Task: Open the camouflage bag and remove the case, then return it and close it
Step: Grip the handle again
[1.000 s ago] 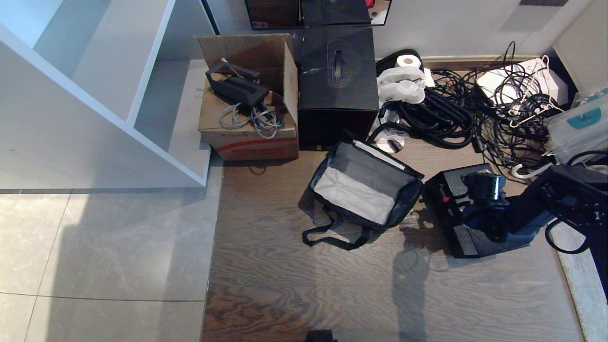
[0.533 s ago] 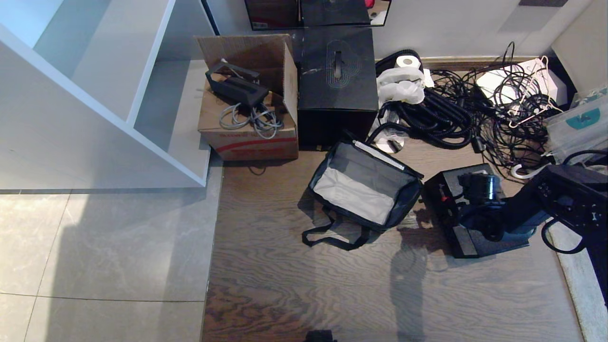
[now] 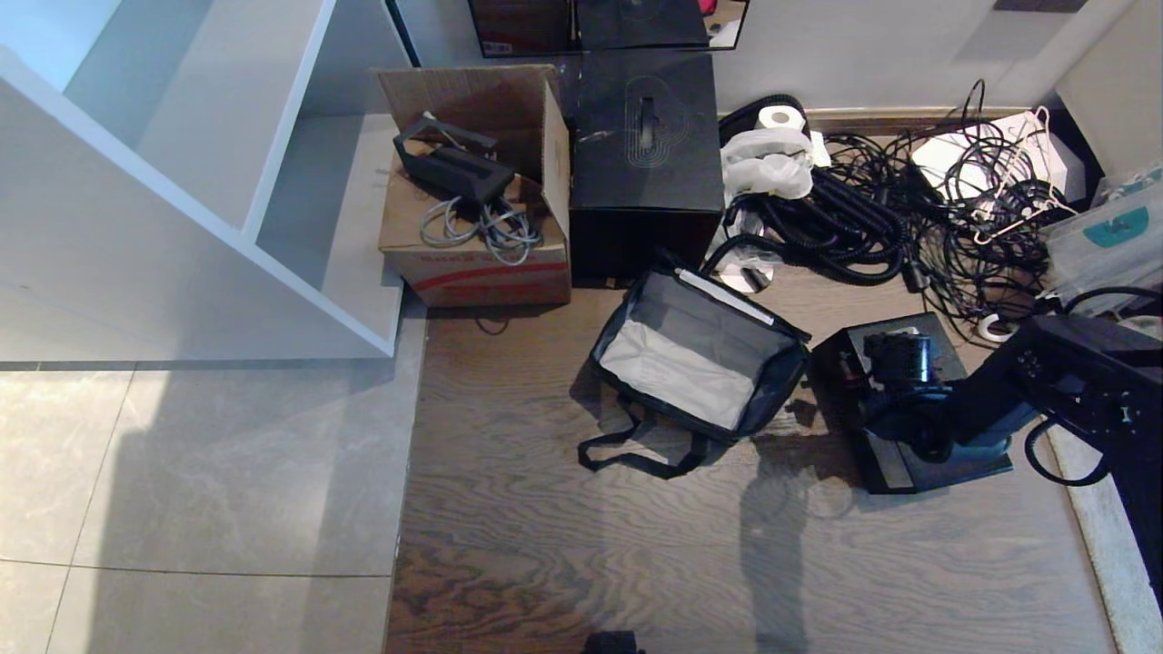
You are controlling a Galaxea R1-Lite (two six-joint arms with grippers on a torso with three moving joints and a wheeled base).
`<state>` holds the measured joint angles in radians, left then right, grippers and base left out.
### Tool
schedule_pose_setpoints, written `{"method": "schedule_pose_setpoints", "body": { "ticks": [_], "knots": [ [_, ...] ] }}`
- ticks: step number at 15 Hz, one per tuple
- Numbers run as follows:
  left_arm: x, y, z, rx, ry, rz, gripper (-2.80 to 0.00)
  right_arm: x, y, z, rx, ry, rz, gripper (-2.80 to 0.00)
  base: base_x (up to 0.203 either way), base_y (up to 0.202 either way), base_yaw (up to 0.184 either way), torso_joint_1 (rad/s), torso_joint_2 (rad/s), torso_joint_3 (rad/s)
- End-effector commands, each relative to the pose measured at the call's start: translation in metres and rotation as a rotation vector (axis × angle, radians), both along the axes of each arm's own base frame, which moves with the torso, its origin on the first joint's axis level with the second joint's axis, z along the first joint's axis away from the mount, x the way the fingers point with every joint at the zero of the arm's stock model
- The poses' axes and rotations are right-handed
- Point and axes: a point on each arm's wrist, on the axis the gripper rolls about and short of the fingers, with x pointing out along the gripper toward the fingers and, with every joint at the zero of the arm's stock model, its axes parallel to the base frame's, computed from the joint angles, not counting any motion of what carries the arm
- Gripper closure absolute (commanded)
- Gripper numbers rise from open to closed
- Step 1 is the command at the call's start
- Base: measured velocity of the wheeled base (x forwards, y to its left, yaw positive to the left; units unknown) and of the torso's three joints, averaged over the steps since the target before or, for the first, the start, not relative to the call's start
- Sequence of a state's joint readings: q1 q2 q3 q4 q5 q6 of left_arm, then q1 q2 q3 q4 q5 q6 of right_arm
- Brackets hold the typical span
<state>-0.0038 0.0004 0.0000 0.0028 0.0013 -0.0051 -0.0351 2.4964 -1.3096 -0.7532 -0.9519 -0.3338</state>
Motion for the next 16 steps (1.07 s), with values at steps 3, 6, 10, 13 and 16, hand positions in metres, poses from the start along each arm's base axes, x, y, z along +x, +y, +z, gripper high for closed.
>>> {"method": "schedule_pose_setpoints", "body": {
  "ticks": [3,6,10,13,16],
  "knots": [
    [0.000,0.000,0.000,-0.001,0.000,0.001,0.00,0.010,-0.018,-0.003,-0.024,-0.004,-0.045,-2.80,0.000,0.000,0.000,0.000,0.00,0.000],
    [0.000,0.000,0.000,-0.001,0.000,0.001,0.00,0.018,-0.038,0.001,-0.039,-0.021,-0.078,-2.80,0.000,0.000,0.000,0.000,0.00,0.000],
    [0.000,0.000,0.000,0.000,0.000,0.001,0.00,0.022,-0.064,0.002,-0.075,0.004,-0.123,-2.80,0.000,0.000,0.000,0.000,0.00,0.000],
    [0.000,0.000,0.000,-0.001,0.000,0.001,0.00,0.023,-0.072,-0.004,-0.076,0.015,-0.137,-2.80,0.000,0.000,0.000,0.000,0.00,0.000],
    [0.000,0.000,0.000,-0.001,0.000,0.001,0.00,0.022,-0.072,-0.007,-0.073,0.014,-0.138,0.00,0.000,0.000,0.000,0.000,0.00,0.000]
  ]
}}
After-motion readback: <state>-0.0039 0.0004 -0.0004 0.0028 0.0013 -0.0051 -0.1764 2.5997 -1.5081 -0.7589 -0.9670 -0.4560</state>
